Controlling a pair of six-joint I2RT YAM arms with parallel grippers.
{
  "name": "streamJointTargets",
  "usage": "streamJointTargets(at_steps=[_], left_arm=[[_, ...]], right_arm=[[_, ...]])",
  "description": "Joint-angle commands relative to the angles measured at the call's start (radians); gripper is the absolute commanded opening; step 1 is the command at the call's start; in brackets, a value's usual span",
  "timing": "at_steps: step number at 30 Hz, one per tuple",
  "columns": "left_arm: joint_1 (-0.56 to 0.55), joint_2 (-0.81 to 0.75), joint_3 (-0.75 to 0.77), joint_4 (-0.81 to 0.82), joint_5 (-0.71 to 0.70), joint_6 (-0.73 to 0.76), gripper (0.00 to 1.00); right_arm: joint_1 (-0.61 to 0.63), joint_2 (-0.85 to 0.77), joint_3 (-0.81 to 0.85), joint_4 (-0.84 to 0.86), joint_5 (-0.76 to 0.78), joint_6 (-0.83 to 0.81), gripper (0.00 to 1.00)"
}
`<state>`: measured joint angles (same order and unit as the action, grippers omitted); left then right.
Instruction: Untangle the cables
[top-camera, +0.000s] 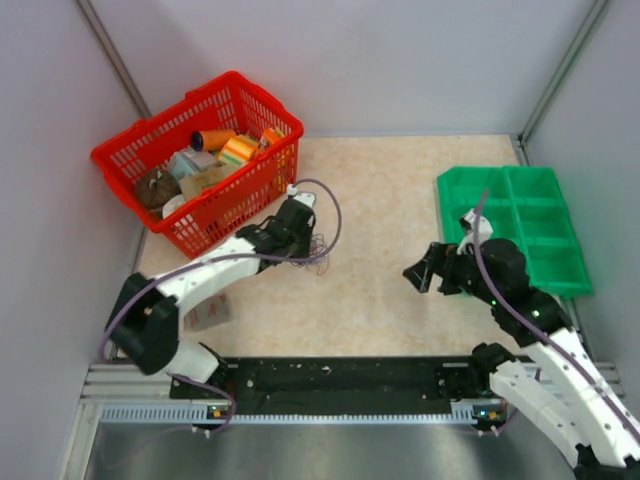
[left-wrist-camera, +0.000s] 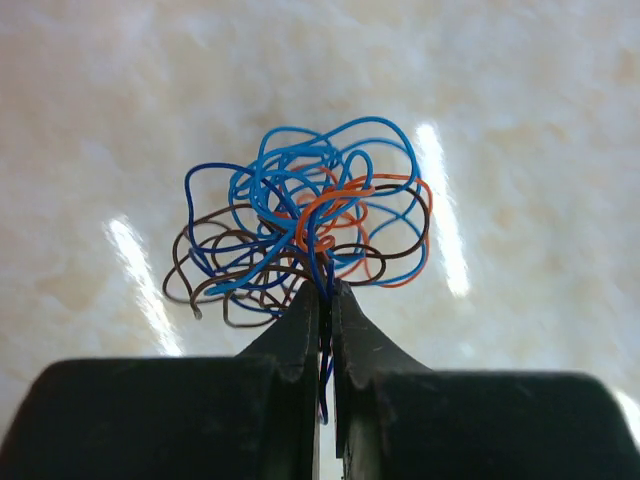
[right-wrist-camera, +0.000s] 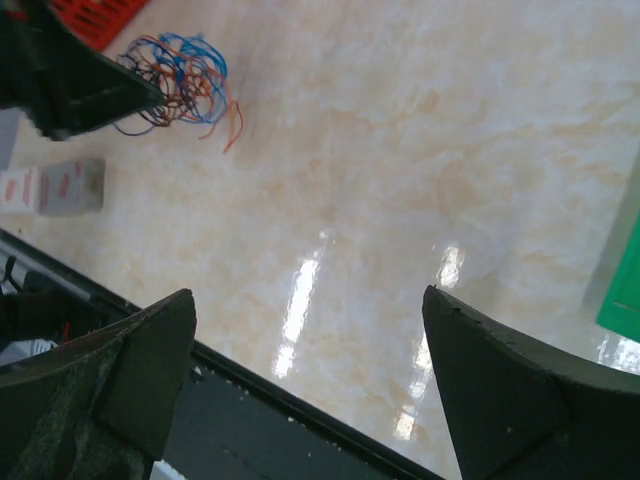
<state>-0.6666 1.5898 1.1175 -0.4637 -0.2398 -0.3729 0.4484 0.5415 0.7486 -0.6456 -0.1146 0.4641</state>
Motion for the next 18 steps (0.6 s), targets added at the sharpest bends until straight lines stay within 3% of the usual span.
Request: streamJointTargets(at_steps=[1, 6, 10, 13, 18], left_arm=[[0.005, -0.293, -0.284, 0.204, 0.357, -0.115, 0.05], [0.005, -0.468, -0.468, 0.331, 0.598, -0.222, 0.05], [0.007, -0.517, -0.507, 0.353, 0.625, -0.262, 0.03], [0.007, -0.524, -0.505, 0.339, 0.634, -0.259, 0.01], [0.007, -0.531, -0.507, 0.295, 0.645, -0.262, 0.00]], right_arm=[[-0.002, 0.087, -0.101, 0.176, -0.173, 0.065, 0.90], [0.128, 0.245, -0.231, 0.562, -0.275, 0.185, 0.77], [0.281, 0.475, -0.244, 0.812, -0.220, 0.203, 0.75], [0.369, 0.633, -0.200, 0.900, -0.261, 0.106, 0.74], [0.408, 0.729, -0.182, 0.860, -0.134, 0.030, 0.68]])
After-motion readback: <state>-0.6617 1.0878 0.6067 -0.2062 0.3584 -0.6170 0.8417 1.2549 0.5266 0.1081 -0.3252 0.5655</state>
